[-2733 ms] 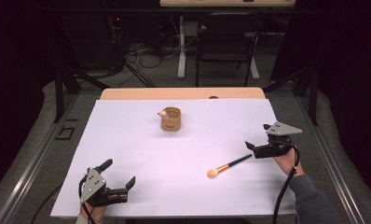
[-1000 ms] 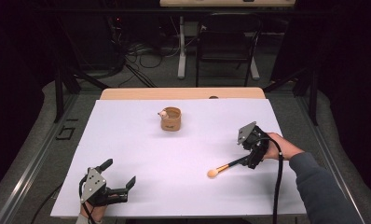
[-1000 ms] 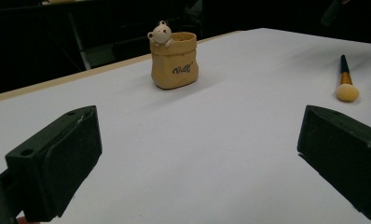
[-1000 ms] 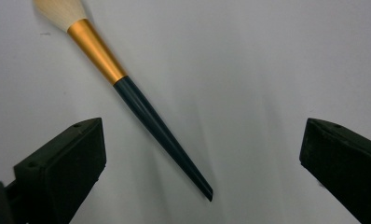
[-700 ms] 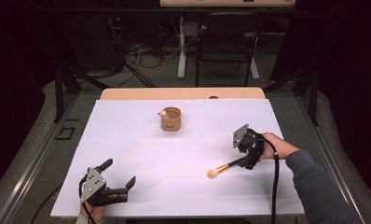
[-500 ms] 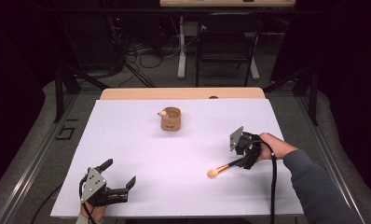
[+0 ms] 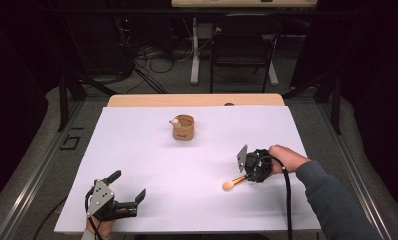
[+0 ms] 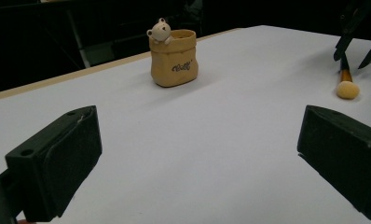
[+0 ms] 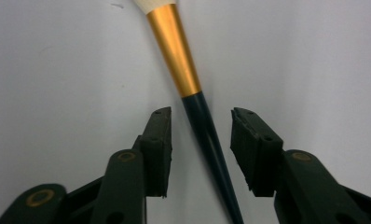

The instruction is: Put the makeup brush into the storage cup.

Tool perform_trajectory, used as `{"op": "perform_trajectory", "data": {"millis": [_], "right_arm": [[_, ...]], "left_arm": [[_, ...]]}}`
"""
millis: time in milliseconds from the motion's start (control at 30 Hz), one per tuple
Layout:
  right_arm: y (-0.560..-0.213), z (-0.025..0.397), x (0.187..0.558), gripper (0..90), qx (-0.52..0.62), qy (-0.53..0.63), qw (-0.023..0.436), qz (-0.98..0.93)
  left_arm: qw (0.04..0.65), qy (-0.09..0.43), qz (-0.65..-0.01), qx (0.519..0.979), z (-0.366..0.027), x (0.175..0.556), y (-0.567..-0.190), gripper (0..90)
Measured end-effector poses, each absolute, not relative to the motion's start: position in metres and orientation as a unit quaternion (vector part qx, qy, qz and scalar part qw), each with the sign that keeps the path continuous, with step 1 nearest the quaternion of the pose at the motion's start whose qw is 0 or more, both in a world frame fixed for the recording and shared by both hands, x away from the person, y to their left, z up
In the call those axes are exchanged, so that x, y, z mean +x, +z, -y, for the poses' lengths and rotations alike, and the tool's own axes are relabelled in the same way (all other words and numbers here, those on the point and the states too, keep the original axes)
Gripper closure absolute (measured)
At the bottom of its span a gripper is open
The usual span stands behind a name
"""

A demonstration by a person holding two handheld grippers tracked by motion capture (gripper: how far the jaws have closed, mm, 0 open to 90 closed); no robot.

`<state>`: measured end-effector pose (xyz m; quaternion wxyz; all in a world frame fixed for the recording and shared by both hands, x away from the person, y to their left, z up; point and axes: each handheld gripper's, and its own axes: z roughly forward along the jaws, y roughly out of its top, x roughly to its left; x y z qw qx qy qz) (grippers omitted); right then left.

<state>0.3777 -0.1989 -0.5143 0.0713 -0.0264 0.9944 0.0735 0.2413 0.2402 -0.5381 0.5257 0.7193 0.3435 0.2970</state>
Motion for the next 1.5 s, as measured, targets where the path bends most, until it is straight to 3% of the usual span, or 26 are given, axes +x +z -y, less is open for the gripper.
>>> {"op": "perform_trajectory", "data": {"millis": [433,800,1500], "right_arm": [[-0.522,0.188,0.377,73.6,-0.058,0.036,0.063,-0.996],[-0.526,0.187,0.378,78.5,-0.054,0.026,0.056,-0.997],[-0.476,0.220,0.370,78.5,0.098,0.241,0.114,-0.959]], "left_arm": [[0.524,0.297,-0.344,0.720,-0.239,0.241,-0.538,0.0],[0.523,0.297,-0.343,0.721,-0.240,0.241,-0.538,0.0],[0.523,0.296,-0.343,0.722,-0.239,0.242,-0.538,0.0]]}}
